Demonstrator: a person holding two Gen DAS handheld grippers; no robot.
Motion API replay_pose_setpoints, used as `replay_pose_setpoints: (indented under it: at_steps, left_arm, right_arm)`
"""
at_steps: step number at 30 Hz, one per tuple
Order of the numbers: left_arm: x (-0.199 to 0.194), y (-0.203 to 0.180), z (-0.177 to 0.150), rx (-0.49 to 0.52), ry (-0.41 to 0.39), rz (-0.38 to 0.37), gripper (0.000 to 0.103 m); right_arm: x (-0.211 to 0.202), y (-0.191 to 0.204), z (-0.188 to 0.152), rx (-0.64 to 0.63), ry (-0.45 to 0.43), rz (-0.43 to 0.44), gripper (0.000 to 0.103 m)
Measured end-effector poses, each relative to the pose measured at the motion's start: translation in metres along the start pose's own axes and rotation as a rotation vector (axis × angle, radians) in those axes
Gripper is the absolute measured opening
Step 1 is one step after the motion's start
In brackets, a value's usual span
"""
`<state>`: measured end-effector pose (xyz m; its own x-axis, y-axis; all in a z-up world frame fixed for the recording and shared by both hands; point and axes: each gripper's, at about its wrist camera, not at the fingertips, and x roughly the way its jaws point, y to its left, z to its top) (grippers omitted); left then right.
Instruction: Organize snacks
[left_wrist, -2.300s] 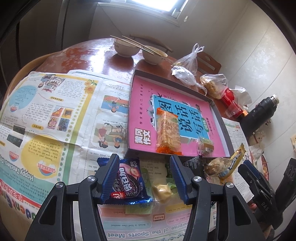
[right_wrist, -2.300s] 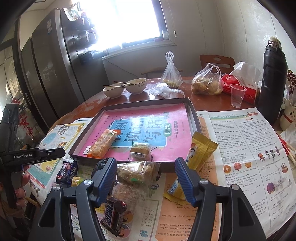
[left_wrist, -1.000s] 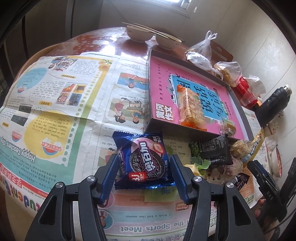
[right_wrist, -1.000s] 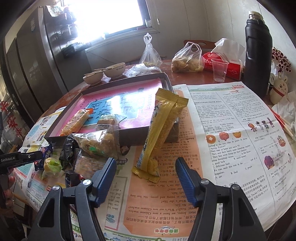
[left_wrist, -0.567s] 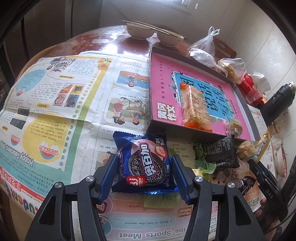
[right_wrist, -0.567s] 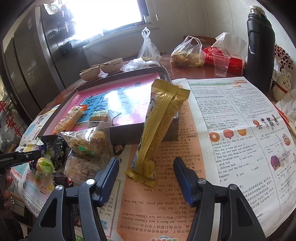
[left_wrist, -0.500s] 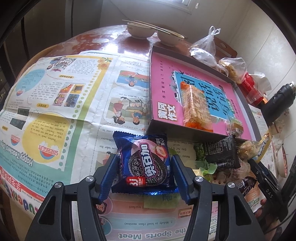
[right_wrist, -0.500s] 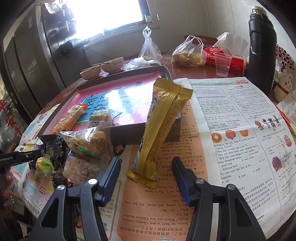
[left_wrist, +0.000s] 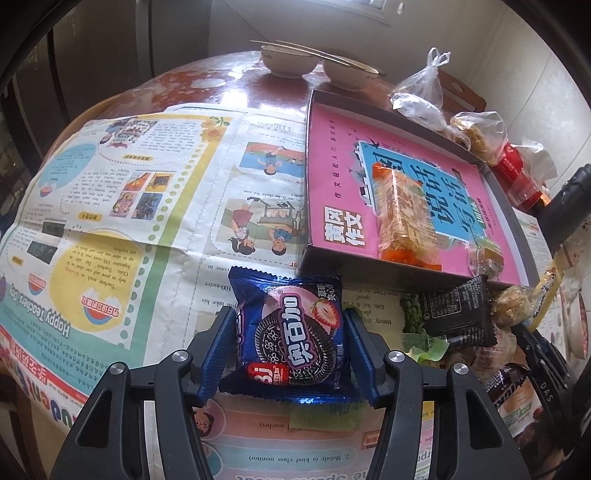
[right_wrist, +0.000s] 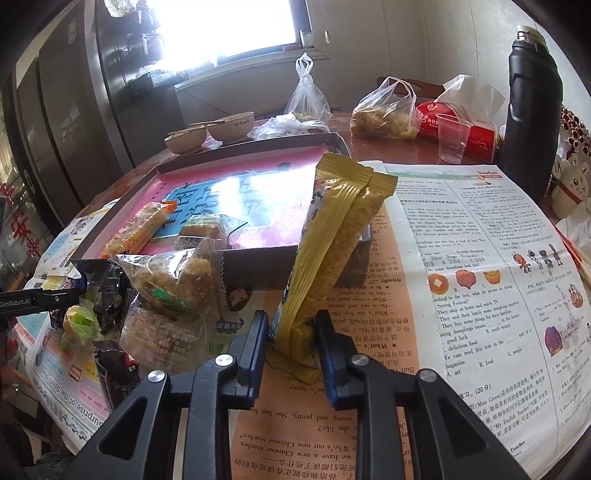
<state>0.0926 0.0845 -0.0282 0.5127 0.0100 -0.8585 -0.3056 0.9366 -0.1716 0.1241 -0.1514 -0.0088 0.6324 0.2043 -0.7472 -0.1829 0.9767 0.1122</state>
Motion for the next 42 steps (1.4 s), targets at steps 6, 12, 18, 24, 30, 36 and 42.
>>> replay_pose_setpoints:
  at_steps: [6, 12, 18, 24, 30, 36, 42]
  left_arm:
    - [-0.001, 0.000, -0.001, 0.010, -0.007, 0.002, 0.054]
    - [-0.007, 0.007, -0.002, -0.019, -0.007, -0.047, 0.054]
    - [-0.024, 0.013, 0.002, -0.046, -0.053, -0.076, 0.054]
    - [-0.036, 0.014, 0.008, -0.050, -0.082, -0.086, 0.054]
    - [-0.043, 0.010, 0.016, -0.036, -0.097, -0.090, 0.054]
    - [-0.045, 0.003, 0.027, -0.021, -0.103, -0.096, 0.054]
    - [-0.044, -0.003, 0.041, -0.009, -0.108, -0.101, 0.054]
  right_arm:
    - [-0.004, -0.005, 0.002, 0.020, -0.015, 0.006, 0.027]
    - [-0.010, -0.007, 0.005, 0.031, -0.034, 0.015, 0.027]
    - [-0.017, -0.005, 0.009, 0.027, -0.054, 0.021, 0.027]
    - [-0.024, -0.001, 0.015, 0.022, -0.070, 0.021, 0.027]
    - [-0.028, -0.001, 0.023, 0.026, -0.085, 0.021, 0.027]
    - [-0.028, 0.001, 0.034, 0.028, -0.093, 0.023, 0.027]
    - [-0.027, 0.003, 0.046, 0.025, -0.102, 0.026, 0.027]
